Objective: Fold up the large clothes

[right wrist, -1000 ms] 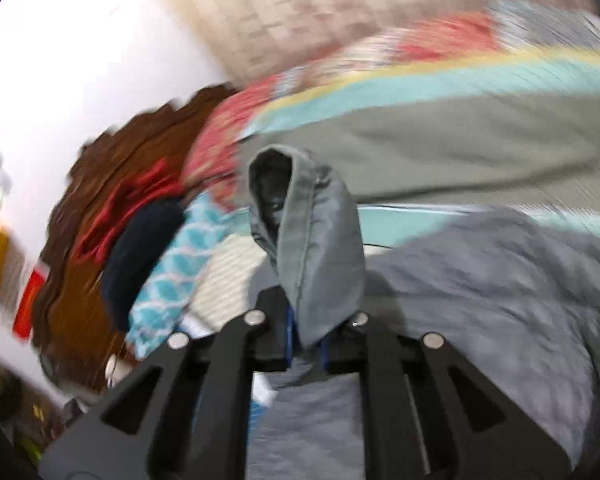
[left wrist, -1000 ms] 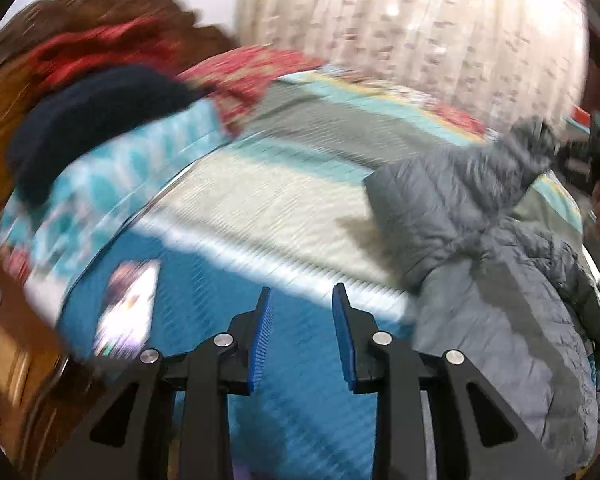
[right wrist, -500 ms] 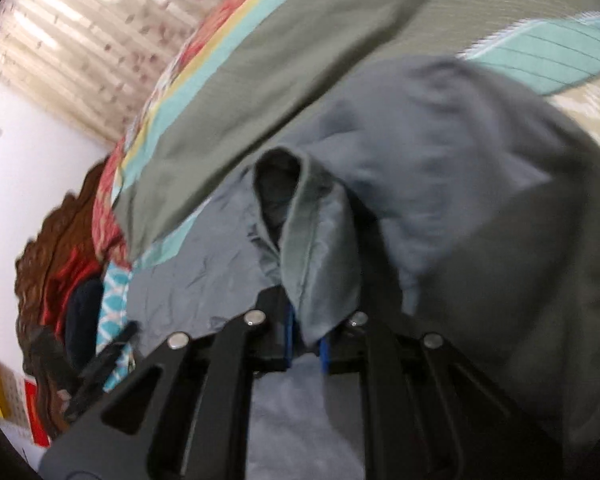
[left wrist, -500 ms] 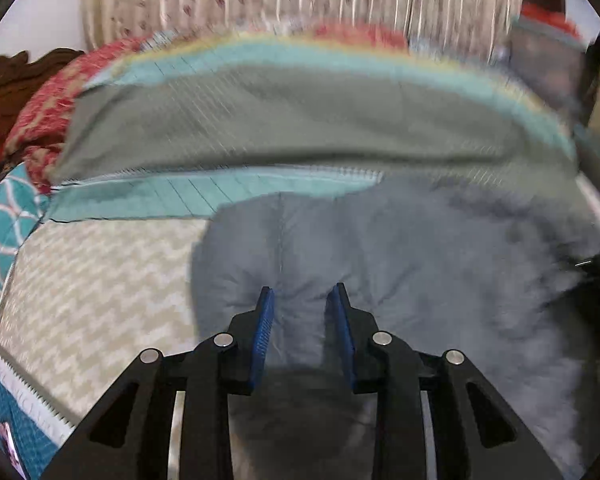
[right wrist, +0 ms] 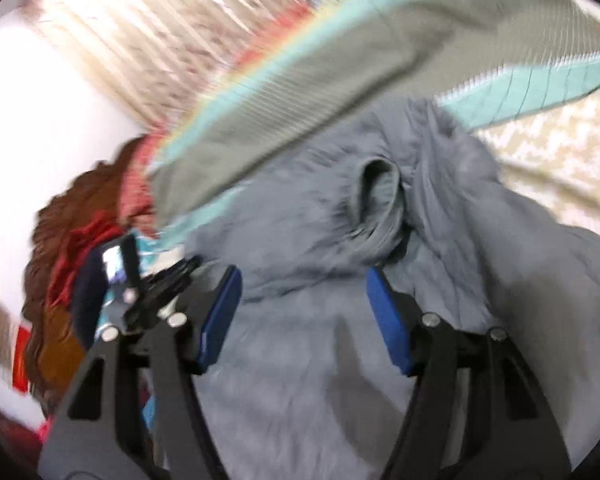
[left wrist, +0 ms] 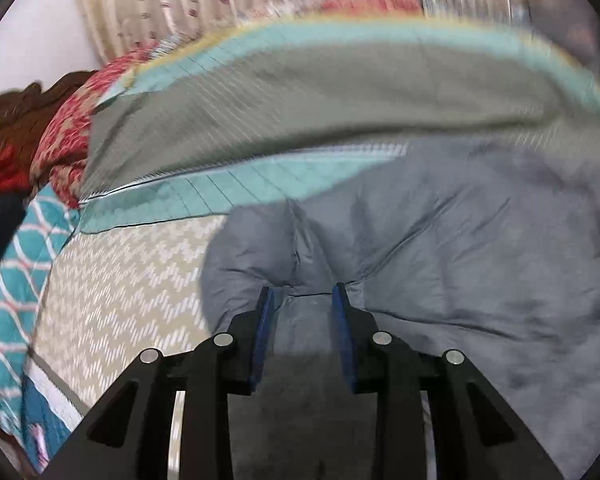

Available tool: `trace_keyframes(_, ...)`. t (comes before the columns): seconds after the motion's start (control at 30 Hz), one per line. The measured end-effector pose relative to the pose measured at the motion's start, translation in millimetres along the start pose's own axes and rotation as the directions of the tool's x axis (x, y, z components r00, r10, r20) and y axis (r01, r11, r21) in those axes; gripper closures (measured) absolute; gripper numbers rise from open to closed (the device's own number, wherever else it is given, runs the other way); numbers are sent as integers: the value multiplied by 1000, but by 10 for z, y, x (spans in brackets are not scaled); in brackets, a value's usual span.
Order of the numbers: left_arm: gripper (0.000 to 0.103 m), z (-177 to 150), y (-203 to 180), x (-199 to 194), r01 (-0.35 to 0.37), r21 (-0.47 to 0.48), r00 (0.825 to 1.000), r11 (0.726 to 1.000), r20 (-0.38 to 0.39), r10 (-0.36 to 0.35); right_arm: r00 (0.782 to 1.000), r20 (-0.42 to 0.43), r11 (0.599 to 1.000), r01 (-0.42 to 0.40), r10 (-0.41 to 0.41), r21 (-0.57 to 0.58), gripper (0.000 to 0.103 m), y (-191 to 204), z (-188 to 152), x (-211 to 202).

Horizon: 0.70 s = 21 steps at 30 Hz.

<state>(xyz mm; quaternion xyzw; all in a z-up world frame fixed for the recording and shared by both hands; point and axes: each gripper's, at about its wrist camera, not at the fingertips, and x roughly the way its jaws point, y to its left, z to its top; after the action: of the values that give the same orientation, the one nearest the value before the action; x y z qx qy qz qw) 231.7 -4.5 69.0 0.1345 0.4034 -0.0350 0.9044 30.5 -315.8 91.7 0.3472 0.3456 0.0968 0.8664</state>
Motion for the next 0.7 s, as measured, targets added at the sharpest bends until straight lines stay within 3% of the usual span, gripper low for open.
trace_keyframes(0.1, 59, -110, 42, -373, 68, -45, 997, 997, 47, -66, 998, 58, 1000, -13, 14, -24, 41, 12, -408, -647)
trace_keyframes(0.2, 59, -321, -138, -604, 140, -33, 989, 990, 51, -138, 989, 72, 988, 132, -127, -80, 41, 132, -818, -1017)
trace_keyframes(0.3, 59, -634, -371, -718, 167, 35, 986, 985, 25, -167, 954, 88, 939, 299, -288, -172, 41, 256, -1100, -1253)
trace_keyframes(0.33, 59, -735, -433, -758, 172, 55, 985, 984, 18, -173, 934, 117, 909, 356, -338, -219, 41, 270, -1152, -1352)
trace_keyframes(0.47, 59, -1133, -660, -880, 201, 118, 980, 973, -36, -198, 803, 279, 710, 595, -526, -376, 41, 309, -1247, -1590)
trace_keyframes(0.53, 59, -1253, -671, -958, 215, 125, 976, 969, -49, -210, 715, 312, 567, 692, -626, -448, 40, 223, -1241, -1495)
trace_keyframes(0.57, 59, -1311, -682, -1005, 219, 127, 976, 967, -52, -214, 682, 317, 512, 716, -659, -474, 40, 138, -1215, -1439)
trace_keyframes(0.6, 59, -1358, -671, -1052, 219, 126, 975, 967, -54, -214, 629, 314, 438, 746, -711, -502, 40, 16, -1197, -1333)
trace_keyframes(0.63, 59, -1378, -639, -1079, 218, 122, 976, 968, -54, -213, 597, 287, 405, 755, -749, -515, 66, -95, -1171, -1269)
trace_keyframes(0.67, 59, -1391, -606, -1098, 218, 117, 976, 969, -54, -213, 594, 198, 427, 736, -780, -525, 89, -271, -1106, -1213)
trace_keyframes(0.7, 59, -1391, -529, -1125, 216, 106, 976, 971, -54, -211, 644, 74, 536, 690, -762, -486, 98, -370, -1006, -1194)
